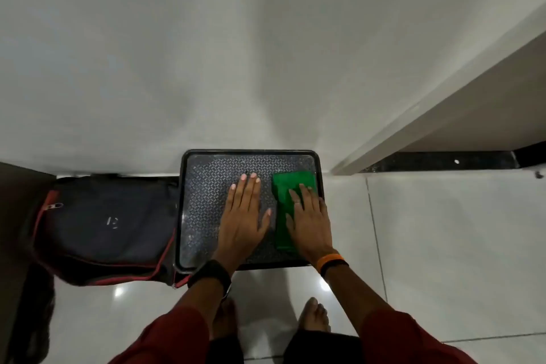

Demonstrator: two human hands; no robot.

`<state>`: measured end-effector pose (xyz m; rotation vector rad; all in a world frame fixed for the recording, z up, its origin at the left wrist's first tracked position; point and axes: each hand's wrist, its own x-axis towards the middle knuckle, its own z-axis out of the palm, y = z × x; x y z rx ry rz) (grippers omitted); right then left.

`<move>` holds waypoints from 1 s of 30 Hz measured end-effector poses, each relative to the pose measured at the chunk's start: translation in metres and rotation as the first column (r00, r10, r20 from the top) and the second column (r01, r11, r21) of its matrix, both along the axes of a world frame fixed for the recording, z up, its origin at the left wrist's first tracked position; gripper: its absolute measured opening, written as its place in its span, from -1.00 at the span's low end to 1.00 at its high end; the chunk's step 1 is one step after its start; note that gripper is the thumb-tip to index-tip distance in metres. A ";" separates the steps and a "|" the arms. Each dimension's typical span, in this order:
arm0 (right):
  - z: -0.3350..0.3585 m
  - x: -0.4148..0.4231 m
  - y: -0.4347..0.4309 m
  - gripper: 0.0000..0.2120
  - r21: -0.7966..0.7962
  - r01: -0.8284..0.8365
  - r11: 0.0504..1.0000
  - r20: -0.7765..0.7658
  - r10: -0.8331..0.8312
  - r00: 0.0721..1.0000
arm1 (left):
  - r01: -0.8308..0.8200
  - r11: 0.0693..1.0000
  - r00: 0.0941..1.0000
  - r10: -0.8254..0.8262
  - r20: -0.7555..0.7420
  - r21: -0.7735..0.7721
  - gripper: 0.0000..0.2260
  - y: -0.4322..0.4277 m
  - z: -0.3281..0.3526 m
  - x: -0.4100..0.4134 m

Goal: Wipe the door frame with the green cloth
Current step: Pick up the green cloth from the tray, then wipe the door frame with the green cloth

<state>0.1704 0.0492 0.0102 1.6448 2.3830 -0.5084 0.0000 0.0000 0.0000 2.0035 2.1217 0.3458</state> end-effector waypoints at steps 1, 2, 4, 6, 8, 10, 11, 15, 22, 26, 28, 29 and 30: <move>-0.011 -0.001 -0.001 -0.43 0.024 0.004 1.000 -0.009 -0.004 1.000 | -0.010 1.000 1.000 0.010 0.000 -0.004 -0.37 0.000 -0.014 0.002; -0.015 -0.001 0.000 -0.45 0.068 0.050 0.996 -0.046 -0.047 0.998 | -0.040 0.999 0.999 0.041 0.014 -0.028 -0.37 0.000 -0.019 0.001; -0.020 -0.004 0.005 -0.52 0.139 0.028 0.990 -0.075 -0.018 0.997 | -0.051 0.996 0.999 0.052 0.004 -0.076 -0.37 -0.001 -0.027 0.002; -0.012 -0.006 0.010 -0.59 0.174 0.021 0.984 -0.148 0.005 0.989 | -0.038 0.994 0.999 0.040 0.019 -0.107 -0.38 -0.001 -0.022 0.004; 0.016 -0.006 0.019 -0.61 0.237 0.057 0.970 -0.253 0.005 0.967 | -0.025 0.999 1.000 0.024 -0.015 -0.047 -0.39 0.005 0.003 0.001; 0.052 -0.004 0.021 -0.62 0.232 0.119 0.965 -0.356 -0.030 0.934 | -0.018 1.000 1.000 0.017 -0.026 -0.012 -0.40 0.012 0.043 -0.001; 0.078 -0.004 0.021 -0.64 0.237 0.156 0.959 -0.415 -0.045 0.909 | -0.016 1.000 0.999 0.017 -0.027 0.019 -0.41 0.017 0.069 -0.002; 0.214 -0.004 0.025 -0.63 0.313 0.344 0.885 -0.658 -0.060 0.751 | -0.006 0.983 1.000 0.005 0.006 0.185 -0.39 0.035 0.212 -0.004; 0.508 -0.006 0.057 -0.62 0.590 0.535 0.604 -0.764 0.204 0.612 | 0.005 0.814 1.000 -0.014 0.012 0.581 -0.35 0.088 0.519 -0.007; 0.666 -0.011 0.079 -0.69 0.693 0.584 0.423 -0.721 0.407 0.561 | 0.025 0.647 1.000 -0.021 -0.015 0.762 -0.35 0.115 0.683 -0.003; 0.735 -0.012 0.086 -0.75 0.718 0.619 0.318 -0.680 0.511 0.526 | 0.039 0.573 0.999 -0.042 -0.018 0.819 -0.36 0.124 0.752 0.003; 0.767 -0.009 0.089 -0.76 0.726 0.630 0.274 -0.655 0.555 0.514 | 0.054 0.531 0.998 -0.056 -0.029 0.846 -0.36 0.128 0.784 0.008; 0.797 -0.005 0.092 -0.75 0.730 0.640 0.238 -0.634 0.586 0.505 | 0.072 0.492 0.997 -0.068 -0.045 0.868 -0.37 0.131 0.812 0.013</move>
